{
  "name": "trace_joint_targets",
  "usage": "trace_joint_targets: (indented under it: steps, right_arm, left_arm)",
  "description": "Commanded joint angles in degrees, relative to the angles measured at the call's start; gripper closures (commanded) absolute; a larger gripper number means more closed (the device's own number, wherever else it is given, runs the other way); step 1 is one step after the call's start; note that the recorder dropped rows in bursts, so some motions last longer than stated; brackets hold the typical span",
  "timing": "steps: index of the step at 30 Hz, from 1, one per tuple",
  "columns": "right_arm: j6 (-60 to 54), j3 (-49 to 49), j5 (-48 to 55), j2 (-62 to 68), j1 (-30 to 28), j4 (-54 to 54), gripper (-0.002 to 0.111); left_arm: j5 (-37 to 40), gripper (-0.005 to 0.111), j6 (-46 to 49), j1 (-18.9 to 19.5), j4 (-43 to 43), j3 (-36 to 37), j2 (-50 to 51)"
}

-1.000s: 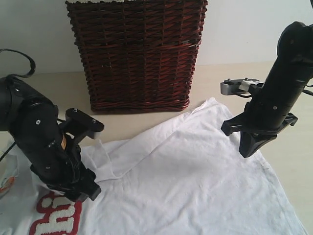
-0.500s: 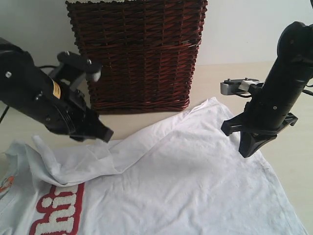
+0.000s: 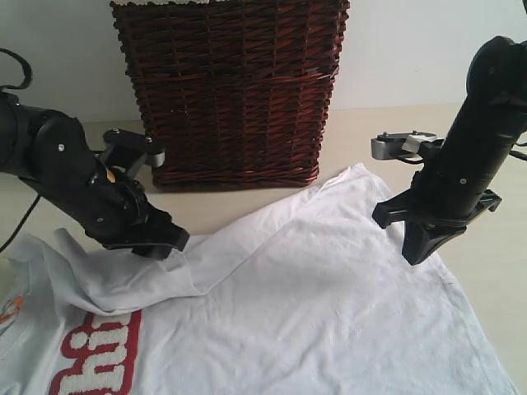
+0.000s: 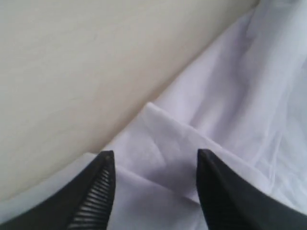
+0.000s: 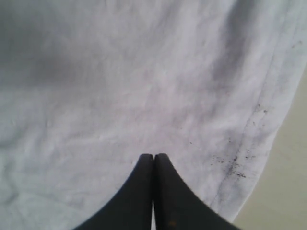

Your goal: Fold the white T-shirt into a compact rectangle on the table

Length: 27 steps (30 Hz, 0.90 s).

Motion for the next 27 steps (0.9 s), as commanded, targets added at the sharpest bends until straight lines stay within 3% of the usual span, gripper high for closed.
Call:
trace_joint_targets:
  steps: [1, 4, 8, 19, 24, 26, 27]
  right_arm:
    - [-0.6, -0.3, 0.0, -0.6, -0.2, 0.3, 0.108]
    - [-0.6, -0.3, 0.0, -0.6, -0.2, 0.3, 0.108]
    - [-0.6, -0.3, 0.1, -0.6, -0.2, 0.3, 0.108]
    - [-0.6, -0.3, 0.0, -0.6, -0.2, 0.5, 0.108]
    - [-0.8, -0.3, 0.0, -0.6, -0.2, 0.7, 0.108]
    - [-0.8, -0.3, 0.1, -0.6, -0.2, 0.8, 0.108]
    - [-0.9, -0.3, 0.2, -0.6, -0.2, 1.1, 0.108]
  left_arm:
    - [1.7, 0.056, 3.4, -0.6, -2.4, -0.3, 0.0]
    - [5.2, 0.070, 4.9, -0.6, -3.6, -0.3, 0.0]
    - [8.5, 0.107, 5.0, -0.6, -3.6, -0.3, 0.0]
    - [15.4, 0.107, 6.6, -0.8, -7.0, -0.3, -6.5]
    - [20.5, 0.107, 7.0, -7.3, -7.6, 5.1, -8.6]
    - [17.1, 0.098, 8.0, -8.6, -7.5, 6.4, -7.5]
    - [15.0, 0.084, 7.9, -8.6, -7.5, 6.4, -7.1]
